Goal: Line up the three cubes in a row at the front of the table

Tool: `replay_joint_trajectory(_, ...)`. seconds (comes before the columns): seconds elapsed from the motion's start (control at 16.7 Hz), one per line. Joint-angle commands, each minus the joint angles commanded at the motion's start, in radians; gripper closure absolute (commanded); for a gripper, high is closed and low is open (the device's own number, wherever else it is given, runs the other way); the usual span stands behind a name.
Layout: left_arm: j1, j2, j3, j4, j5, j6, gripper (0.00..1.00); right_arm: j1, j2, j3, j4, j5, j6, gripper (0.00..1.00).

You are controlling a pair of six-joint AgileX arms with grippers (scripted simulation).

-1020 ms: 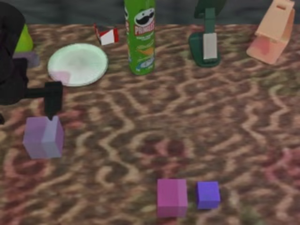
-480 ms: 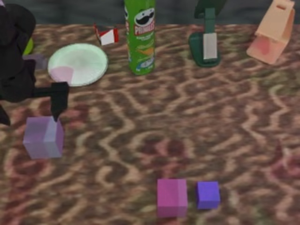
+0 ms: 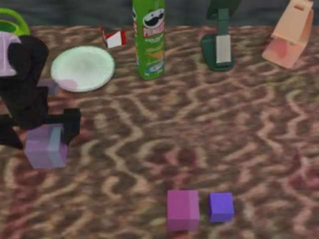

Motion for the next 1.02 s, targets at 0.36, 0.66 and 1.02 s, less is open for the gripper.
replay_joint_trajectory(0.36, -0.001, 0.043, -0.044, 0.080, 0.000, 0.000, 0.00, 0.000, 0.000, 0.000, 0.000, 0.000, 0.000, 0.00)
replay_joint_trajectory(0.66, -0.001, 0.043, -0.044, 0.080, 0.000, 0.000, 0.30, 0.000, 0.000, 0.000, 0.000, 0.000, 0.000, 0.00)
replay_joint_trajectory(1.02, -0.001, 0.043, -0.044, 0.080, 0.000, 0.000, 0.75, 0.000, 0.000, 0.000, 0.000, 0.000, 0.000, 0.00)
